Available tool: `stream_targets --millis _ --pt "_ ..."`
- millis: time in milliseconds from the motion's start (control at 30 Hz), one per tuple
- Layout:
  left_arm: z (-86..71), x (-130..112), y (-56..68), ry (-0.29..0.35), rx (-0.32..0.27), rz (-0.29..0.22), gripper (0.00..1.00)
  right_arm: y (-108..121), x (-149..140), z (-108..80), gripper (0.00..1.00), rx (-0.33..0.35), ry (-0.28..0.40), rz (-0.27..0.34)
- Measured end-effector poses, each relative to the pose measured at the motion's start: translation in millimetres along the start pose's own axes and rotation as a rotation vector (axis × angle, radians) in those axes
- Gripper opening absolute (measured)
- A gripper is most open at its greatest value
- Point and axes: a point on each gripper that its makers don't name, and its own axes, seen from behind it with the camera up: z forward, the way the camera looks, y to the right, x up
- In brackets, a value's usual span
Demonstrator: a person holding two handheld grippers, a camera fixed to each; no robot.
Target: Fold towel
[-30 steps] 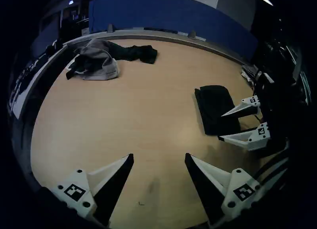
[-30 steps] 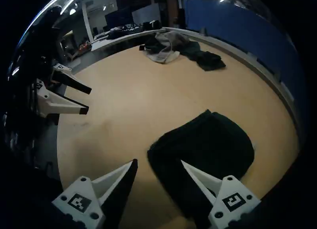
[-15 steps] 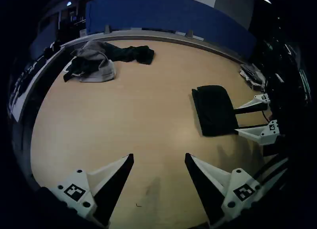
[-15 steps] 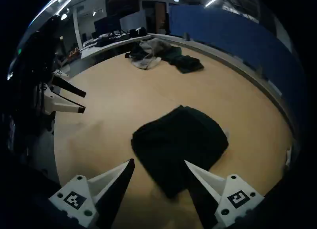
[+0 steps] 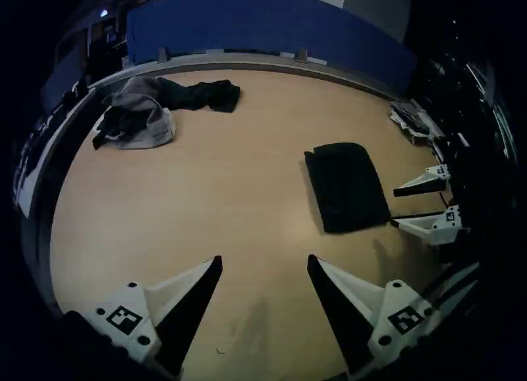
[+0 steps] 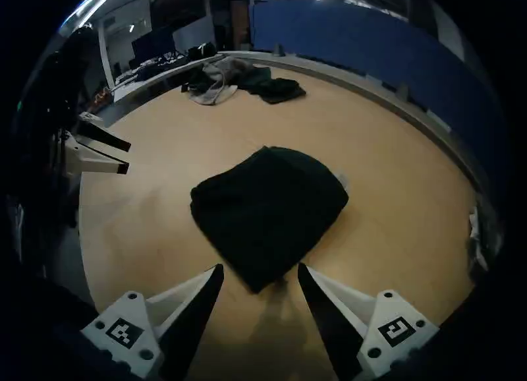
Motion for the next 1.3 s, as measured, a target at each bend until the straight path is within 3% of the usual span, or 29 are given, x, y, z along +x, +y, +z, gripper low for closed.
stream_targets --millis 300,533,600,833,1000,1300 --pt "-0.2 1.1 -1.2 0.004 0.002 -0.01 0.96 0.7 -8.4 4.4 0.85 -0.015 -0.017 0.014" --pt "-0.4 1.2 -0.8 0.006 0.003 -0.01 0.96 -0.4 -14.9 9.8 0.53 -0.027 -0.028 0.024" --pt "-0.4 1.2 -0.6 0.006 0.002 -0.011 0.96 -0.1 -18.4 11.8 0.49 -0.033 -0.037 0.032" --pt "-0.9 1.0 0.6 0.008 0.0 -0.011 0.96 -4.5 -24.5 15.5 0.49 -0.033 -0.047 0.047" --pt "-1.9 0.9 1.5 0.009 0.0 -0.009 0.96 -6.3 -29.1 19.5 0.24 -0.037 -0.058 0.058" --pt "-3.4 -1.6 0.1 0.01 0.004 -0.011 0.96 -8.9 -25.7 20.7 0.08 -0.031 -0.04 0.079"
